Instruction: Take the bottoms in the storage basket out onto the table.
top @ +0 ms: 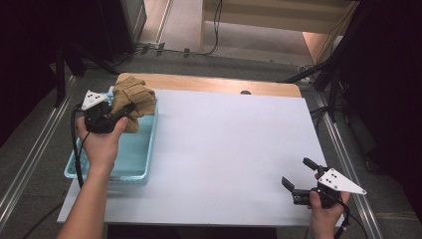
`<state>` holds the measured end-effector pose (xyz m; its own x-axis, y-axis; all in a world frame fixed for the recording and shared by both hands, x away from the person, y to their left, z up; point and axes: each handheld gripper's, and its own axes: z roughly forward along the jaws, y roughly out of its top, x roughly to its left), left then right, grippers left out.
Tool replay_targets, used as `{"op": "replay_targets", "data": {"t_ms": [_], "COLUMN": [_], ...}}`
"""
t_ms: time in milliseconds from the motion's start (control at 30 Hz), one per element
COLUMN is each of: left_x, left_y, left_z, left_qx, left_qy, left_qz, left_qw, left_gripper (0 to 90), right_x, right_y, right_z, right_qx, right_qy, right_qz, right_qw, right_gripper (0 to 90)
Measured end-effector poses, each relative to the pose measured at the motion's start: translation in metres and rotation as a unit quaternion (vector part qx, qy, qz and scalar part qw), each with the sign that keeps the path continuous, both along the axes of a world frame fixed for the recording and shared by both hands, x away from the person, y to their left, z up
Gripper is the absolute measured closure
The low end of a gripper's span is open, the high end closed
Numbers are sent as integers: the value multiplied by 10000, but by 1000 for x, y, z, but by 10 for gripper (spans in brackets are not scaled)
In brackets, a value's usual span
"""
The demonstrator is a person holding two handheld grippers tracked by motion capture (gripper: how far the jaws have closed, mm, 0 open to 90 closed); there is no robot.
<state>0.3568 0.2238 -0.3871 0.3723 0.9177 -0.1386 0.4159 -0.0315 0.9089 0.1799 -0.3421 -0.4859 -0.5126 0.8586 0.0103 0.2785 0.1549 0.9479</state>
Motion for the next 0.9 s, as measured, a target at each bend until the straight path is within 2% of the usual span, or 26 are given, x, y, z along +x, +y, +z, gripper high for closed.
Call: {"op": "replay_targets", "data": {"t_ms": [433, 533, 900], "left_x": [-16, -20, -30], "left_y": [-18, -25, -47], "left_z": [11, 13, 17], "left_qx": [-50, -172, -263], "left_qy": [-191, -202, -328], "left_qz": [-334, -483, -792], "left_qw": [9992, 9985, 9960], "left_gripper": [661, 660, 660], "right_x": [1, 1, 1], "right_y": [0, 0, -1], "right_z": [-1, -1, -1], "right_qx": [-17, -20, -11], "right_qy": [-1, 15, 19], "right_qz": [8, 4, 8], "right_qw": [10000, 10000, 10000], "right_gripper": [0, 0, 0]}}
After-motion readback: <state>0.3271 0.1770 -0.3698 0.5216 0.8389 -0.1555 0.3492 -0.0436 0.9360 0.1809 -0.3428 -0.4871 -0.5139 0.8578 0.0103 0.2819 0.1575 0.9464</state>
